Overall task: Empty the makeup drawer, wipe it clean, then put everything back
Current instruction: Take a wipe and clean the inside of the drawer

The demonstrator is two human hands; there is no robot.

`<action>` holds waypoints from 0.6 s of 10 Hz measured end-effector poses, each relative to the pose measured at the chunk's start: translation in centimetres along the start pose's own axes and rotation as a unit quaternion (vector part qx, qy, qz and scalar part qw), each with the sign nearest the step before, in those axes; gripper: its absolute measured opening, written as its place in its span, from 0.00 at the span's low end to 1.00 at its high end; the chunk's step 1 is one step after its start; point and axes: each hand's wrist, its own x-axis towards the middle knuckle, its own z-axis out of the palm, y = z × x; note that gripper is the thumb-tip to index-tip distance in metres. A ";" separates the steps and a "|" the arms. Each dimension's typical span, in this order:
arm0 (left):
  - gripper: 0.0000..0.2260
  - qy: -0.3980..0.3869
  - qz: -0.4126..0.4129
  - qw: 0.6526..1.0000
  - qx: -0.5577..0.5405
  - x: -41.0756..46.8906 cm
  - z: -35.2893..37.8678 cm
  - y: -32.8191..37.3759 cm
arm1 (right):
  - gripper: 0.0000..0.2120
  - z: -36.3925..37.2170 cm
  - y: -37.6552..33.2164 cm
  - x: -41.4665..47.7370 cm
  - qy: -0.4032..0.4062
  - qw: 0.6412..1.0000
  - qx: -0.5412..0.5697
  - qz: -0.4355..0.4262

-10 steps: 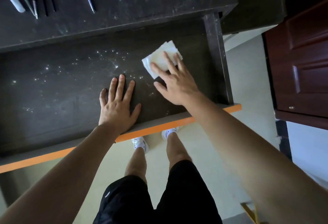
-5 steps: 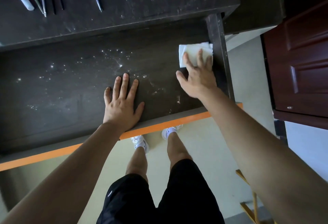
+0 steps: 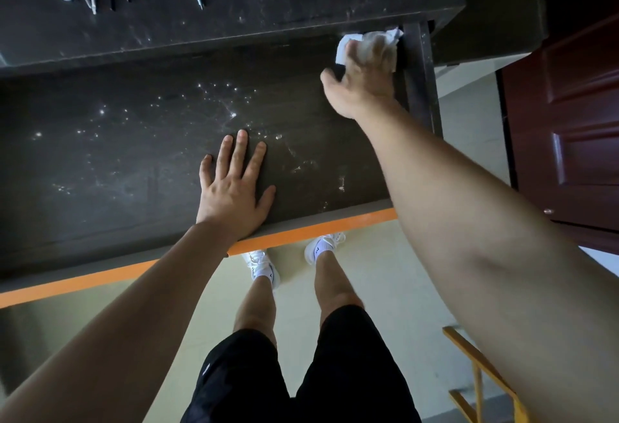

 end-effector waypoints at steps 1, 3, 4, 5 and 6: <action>0.34 0.000 0.003 1.000 0.002 -0.1 0.1 -0.1 | 0.32 1.2 -0.8 -2.4 -0.020 0.992 -0.032 -0.119; 0.33 0.011 0.004 1.000 0.009 -0.1 0.3 -0.2 | 0.31 -0.1 2.9 -2.2 0.002 0.954 -0.265 -0.139; 0.34 0.013 0.003 1.000 0.007 -0.1 0.4 -0.1 | 0.37 -2.2 5.4 -0.5 0.029 0.890 -0.449 -0.072; 0.34 0.013 0.004 1.000 0.004 -0.1 0.4 -0.1 | 0.41 -0.9 6.7 -2.2 -0.020 0.845 -0.534 -0.025; 0.34 0.012 0.003 1.000 -0.001 -0.3 0.4 -0.1 | 0.36 1.7 7.2 -5.7 -0.050 0.855 -0.516 0.002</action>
